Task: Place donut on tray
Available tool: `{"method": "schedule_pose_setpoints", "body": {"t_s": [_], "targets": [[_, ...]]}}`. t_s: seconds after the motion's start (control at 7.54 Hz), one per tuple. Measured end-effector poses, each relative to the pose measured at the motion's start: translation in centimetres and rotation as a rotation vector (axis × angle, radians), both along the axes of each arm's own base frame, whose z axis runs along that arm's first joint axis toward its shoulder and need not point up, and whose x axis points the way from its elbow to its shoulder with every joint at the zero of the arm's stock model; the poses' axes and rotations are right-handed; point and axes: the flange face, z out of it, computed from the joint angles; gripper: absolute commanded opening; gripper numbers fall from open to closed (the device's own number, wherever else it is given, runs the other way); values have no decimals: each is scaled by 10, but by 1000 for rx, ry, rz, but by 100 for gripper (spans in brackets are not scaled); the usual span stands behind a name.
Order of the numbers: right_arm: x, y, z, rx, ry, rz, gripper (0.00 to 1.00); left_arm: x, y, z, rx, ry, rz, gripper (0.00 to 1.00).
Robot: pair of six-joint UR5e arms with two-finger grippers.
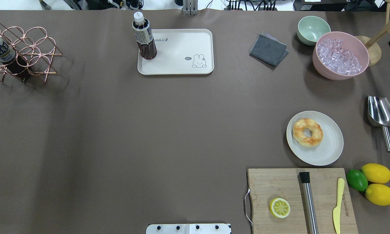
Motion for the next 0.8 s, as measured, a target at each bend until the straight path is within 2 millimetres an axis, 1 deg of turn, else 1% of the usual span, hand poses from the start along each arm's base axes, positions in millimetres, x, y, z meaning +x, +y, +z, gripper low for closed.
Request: {"method": "schedule_pose_setpoints", "body": {"t_s": [0.27,0.8], "targets": [[0,0,-1,2,-3,-1,100,1,0,0,0,0,2,98],[-1,2,-3,6,-14,-3,100,1,6,9,-21,0,4,98]]}}
